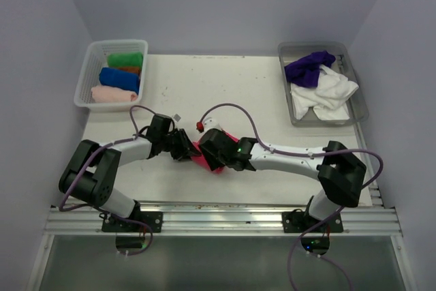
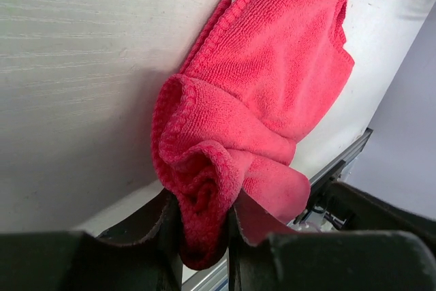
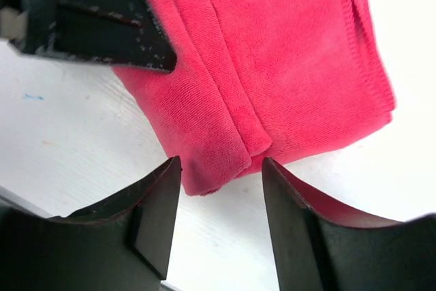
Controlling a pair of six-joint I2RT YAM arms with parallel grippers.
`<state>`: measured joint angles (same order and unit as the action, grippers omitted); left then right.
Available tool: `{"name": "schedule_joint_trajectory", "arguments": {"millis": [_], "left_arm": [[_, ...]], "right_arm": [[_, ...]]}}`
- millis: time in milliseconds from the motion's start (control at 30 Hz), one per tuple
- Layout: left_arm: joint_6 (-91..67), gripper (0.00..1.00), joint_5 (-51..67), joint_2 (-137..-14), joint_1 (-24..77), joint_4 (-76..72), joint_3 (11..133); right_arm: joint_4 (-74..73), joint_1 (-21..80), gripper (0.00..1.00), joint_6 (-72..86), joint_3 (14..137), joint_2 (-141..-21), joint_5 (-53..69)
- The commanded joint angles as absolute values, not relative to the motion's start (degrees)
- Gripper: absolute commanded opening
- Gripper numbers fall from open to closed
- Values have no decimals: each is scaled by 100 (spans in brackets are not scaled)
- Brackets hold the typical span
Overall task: Roll the towels
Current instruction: Roll the towel
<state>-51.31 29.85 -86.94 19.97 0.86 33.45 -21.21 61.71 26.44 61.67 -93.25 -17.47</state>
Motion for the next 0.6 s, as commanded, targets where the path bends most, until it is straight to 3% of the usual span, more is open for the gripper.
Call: {"name": "schedule_joint_trajectory", "arguments": {"millis": [0, 300, 567], "left_arm": [[-4825, 10, 2733, -8675, 1995, 553, 3533], [-4799, 9, 2707, -8543, 1995, 782, 3639], [-4843, 9, 2716, -8411, 1995, 844, 3674]], "right_arm": [[-2558, 6669, 56, 1197, 6477, -9141, -2786], [-2224, 7426, 55, 141, 6662, -9817, -3436], [-1987, 7436, 56, 88, 6767, -10502, -3208]]}}
